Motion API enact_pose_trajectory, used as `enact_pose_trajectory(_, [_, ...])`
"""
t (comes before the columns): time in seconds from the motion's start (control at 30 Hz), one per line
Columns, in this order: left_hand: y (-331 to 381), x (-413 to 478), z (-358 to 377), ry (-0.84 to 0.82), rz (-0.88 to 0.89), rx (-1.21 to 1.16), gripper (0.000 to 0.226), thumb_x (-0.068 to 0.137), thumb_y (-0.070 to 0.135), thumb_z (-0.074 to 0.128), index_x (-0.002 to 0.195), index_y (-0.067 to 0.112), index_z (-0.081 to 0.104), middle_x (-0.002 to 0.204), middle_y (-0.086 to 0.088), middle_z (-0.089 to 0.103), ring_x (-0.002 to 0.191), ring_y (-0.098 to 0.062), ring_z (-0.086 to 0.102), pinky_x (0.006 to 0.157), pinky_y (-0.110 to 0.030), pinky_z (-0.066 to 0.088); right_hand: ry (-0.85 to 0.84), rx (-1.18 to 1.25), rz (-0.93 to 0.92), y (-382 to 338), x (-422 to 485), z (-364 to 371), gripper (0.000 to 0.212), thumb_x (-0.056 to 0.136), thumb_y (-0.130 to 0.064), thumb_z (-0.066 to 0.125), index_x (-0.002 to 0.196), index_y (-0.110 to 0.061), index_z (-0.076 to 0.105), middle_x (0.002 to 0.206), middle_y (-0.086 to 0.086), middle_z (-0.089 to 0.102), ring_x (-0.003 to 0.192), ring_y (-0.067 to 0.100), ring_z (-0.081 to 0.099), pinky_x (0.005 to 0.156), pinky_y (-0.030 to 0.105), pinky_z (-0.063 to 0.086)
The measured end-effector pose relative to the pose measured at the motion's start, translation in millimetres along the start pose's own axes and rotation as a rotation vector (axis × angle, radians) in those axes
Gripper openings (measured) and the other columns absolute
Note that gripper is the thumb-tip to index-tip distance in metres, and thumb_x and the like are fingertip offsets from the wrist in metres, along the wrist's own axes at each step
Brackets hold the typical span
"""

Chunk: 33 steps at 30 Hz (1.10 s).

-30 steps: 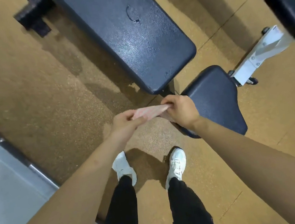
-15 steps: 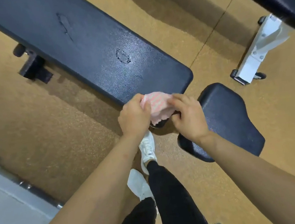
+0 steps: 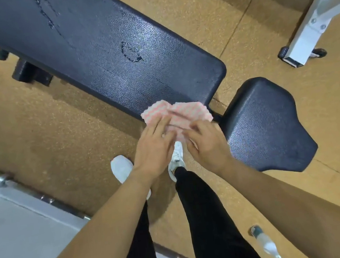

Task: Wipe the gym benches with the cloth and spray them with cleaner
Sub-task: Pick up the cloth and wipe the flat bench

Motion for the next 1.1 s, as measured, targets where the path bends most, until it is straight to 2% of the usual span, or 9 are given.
enact_pose_trajectory(0.1, [-9.2, -6.2, -1.1, -0.001, -0.046, -0.039, 0.018, 0.093, 0.027, 0.061, 0.087, 0.011, 0.066, 0.147, -0.014, 0.053, 0.144, -0.037, 0.040, 0.111, -0.051, 0.041, 0.113, 0.120, 0.078, -0.1, 3.2, -9.9, 0.016, 0.094, -0.019, 0.065, 0.107, -0.010, 0.069, 0.096, 0.010, 0.061, 0.085, 0.032, 0.059, 0.075, 0.047, 0.049])
enact_pose_trajectory(0.3, [-16.9, 11.9, -22.1, 0.037, -0.073, -0.057, 0.021, 0.094, 0.023, 0.065, 0.110, 0.010, 0.064, 0.122, -0.009, 0.062, 0.129, -0.034, 0.054, 0.105, -0.048, 0.045, -0.055, 0.167, 0.307, 16.3, 49.3, -8.1, 0.032, 0.095, -0.024, 0.061, 0.126, -0.017, 0.062, 0.116, 0.005, 0.055, 0.104, 0.029, 0.056, 0.083, 0.041, 0.051])
enact_pose_trajectory(0.43, [-21.3, 22.2, -18.5, -0.016, -0.055, 0.057, 0.043, 0.095, 0.033, 0.064, 0.133, 0.014, 0.059, 0.141, -0.008, 0.057, 0.142, -0.032, 0.043, 0.118, -0.046, 0.033, -0.018, 0.186, 0.357, 31.7, 64.2, -10.1, 0.011, 0.095, -0.020, 0.059, 0.104, -0.016, 0.064, 0.106, 0.007, 0.057, 0.090, 0.033, 0.061, 0.078, 0.045, 0.050])
enact_pose_trajectory(0.57, [-16.7, 39.2, -17.7, -0.095, -0.068, 0.260, 0.057, 0.096, 0.046, 0.057, 0.147, 0.025, 0.048, 0.161, -0.005, 0.038, 0.152, -0.036, 0.025, 0.124, -0.049, 0.018, 0.224, 0.154, 0.442, 43.2, 65.0, -27.8, 0.021, 0.092, -0.011, 0.059, 0.112, -0.011, 0.064, 0.109, 0.014, 0.055, 0.091, 0.036, 0.059, 0.075, 0.045, 0.051])
enact_pose_trajectory(0.63, [-13.8, 39.7, -18.8, -0.084, -0.059, 0.271, 0.061, 0.093, 0.045, 0.062, 0.148, 0.023, 0.048, 0.161, -0.004, 0.038, 0.149, -0.036, 0.029, 0.120, -0.049, 0.022, 0.240, 0.099, 0.314, 26.7, 62.1, -26.9, 0.028, 0.090, -0.012, 0.064, 0.118, -0.010, 0.063, 0.112, 0.015, 0.058, 0.098, 0.036, 0.057, 0.081, 0.044, 0.050])
enact_pose_trajectory(0.7, [-15.2, 32.6, -18.8, -0.058, -0.052, 0.216, 0.065, 0.090, 0.039, 0.068, 0.148, 0.018, 0.048, 0.159, -0.004, 0.042, 0.146, -0.031, 0.035, 0.117, -0.047, 0.028, 0.120, 0.034, 0.093, 2.5, 57.3, -8.6, 0.039, 0.095, -0.022, 0.064, 0.132, -0.008, 0.060, 0.134, 0.017, 0.057, 0.123, 0.037, 0.052, 0.101, 0.048, 0.044])
enact_pose_trajectory(0.77, [-21.8, 23.7, -22.4, -0.017, -0.085, 0.151, 0.068, 0.088, 0.036, 0.070, 0.148, 0.012, 0.048, 0.157, -0.004, 0.046, 0.146, -0.025, 0.039, 0.117, -0.046, 0.030, -0.102, -0.061, 0.037, -9.3, 51.0, 19.8, 0.060, 0.101, -0.043, 0.050, 0.154, -0.016, 0.039, 0.162, 0.016, 0.031, 0.150, 0.039, 0.023, 0.122, 0.054, 0.020])
enact_pose_trajectory(0.87, [-39.5, 15.9, -37.0, 0.024, -0.166, 0.094, 0.073, 0.083, 0.028, 0.067, 0.150, 0.010, 0.045, 0.160, -0.006, 0.040, 0.149, -0.025, 0.034, 0.120, -0.046, 0.027, -0.228, -0.177, 0.120, -8.7, 54.1, 42.2, 0.078, 0.095, -0.073, 0.031, 0.161, -0.036, 0.014, 0.170, 0.012, 0.001, 0.154, 0.043, -0.006, 0.122, 0.062, -0.001])
enact_pose_trajectory(1.1, [-103.4, 29.6, -63.6, -0.079, -0.402, 0.166, 0.077, 0.092, 0.048, 0.062, 0.157, 0.018, 0.035, 0.167, -0.009, 0.025, 0.154, -0.029, 0.022, 0.124, -0.047, 0.020, -0.157, -0.242, 0.314, 31.8, 120.5, 15.8, 0.082, 0.091, -0.082, 0.024, 0.160, -0.043, 0.003, 0.170, 0.009, -0.006, 0.154, 0.044, -0.008, 0.119, 0.067, -0.002])
Point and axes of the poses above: each hand's wrist, its own x-axis towards the middle knuckle, its own z-axis out of the palm, y = z × x, the point moved 7 cm from there along x, towards the middle knuckle
